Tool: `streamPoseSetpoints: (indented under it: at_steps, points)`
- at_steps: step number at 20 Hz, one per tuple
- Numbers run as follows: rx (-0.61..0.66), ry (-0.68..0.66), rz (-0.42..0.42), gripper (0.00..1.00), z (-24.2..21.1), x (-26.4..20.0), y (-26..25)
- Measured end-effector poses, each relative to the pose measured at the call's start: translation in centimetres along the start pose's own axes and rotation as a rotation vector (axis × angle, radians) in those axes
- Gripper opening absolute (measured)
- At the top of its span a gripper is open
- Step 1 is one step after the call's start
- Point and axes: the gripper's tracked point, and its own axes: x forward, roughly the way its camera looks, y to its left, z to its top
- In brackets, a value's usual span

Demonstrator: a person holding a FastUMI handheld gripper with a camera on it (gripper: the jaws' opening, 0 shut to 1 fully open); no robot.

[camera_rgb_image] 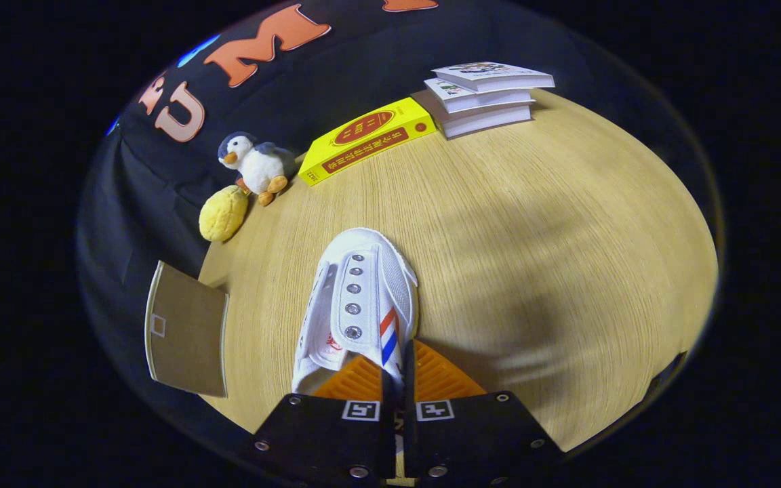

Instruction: Open the storage box then place both shoes into the box .Put the left shoe in first, then the right shoe, with the right side of both shoes facing outward in a uniform manner.

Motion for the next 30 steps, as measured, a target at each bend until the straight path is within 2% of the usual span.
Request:
streamPoseSetpoints:
  at_steps: [5,8,15,21,30]
  points:
    - [0.049,-0.076,0.045,0.05,2.1,-2.2,3.9]
    - [0.019,-0.131,0.039,0.05,4.3,-4.0,6.7]
    - [-0.036,-0.196,0.109,0.05,6.6,-8.0,15.9]
    - [-0.086,-0.16,0.162,0.05,4.6,-9.5,24.5]
    - [-0.177,-0.062,0.236,0.05,-1.0,-8.5,37.8]
